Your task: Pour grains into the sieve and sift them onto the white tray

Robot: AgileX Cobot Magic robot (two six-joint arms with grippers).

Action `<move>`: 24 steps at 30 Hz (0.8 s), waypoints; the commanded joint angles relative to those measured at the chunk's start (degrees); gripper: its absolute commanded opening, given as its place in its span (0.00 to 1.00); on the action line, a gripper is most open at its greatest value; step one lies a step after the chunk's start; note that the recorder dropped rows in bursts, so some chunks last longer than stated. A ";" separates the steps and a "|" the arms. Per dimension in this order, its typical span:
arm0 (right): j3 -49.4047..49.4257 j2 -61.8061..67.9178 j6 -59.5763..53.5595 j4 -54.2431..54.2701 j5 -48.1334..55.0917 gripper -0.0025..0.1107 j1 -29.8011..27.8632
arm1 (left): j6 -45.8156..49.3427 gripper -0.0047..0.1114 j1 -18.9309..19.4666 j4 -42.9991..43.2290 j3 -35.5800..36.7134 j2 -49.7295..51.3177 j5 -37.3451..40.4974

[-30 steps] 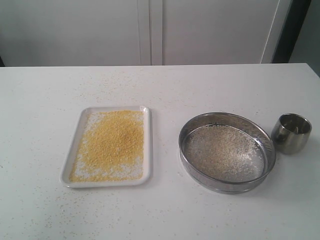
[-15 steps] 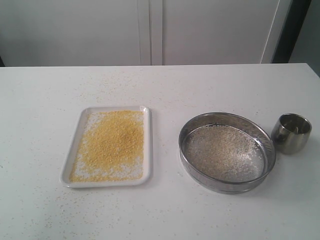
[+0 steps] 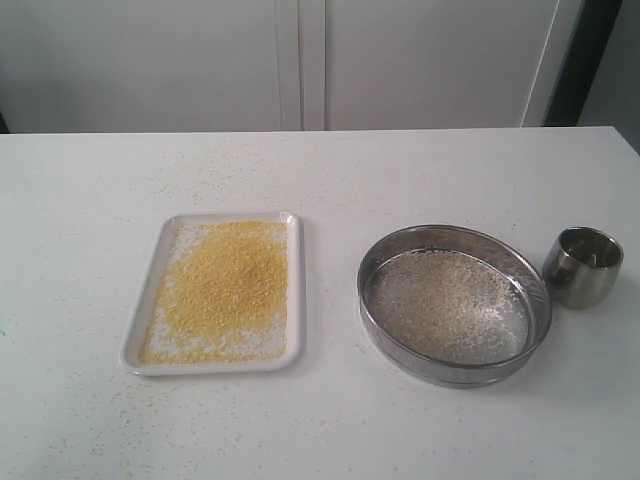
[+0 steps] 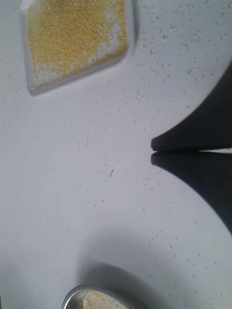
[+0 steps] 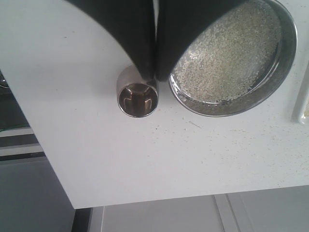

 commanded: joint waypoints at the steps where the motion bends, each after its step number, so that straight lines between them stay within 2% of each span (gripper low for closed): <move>1: -0.12 -0.43 0.09 -0.17 -0.66 0.02 -0.33 | 0.02 0.04 0.09 -0.09 2.73 -0.48 -1.37; 12: -0.12 -0.43 0.09 -0.17 -0.56 0.02 -0.33 | 0.02 0.04 0.09 -0.09 8.61 -0.48 -4.50; 24: -0.12 -0.43 0.09 -0.17 -0.56 0.02 -0.33 | 0.02 0.04 0.09 -0.21 9.38 -0.48 -4.91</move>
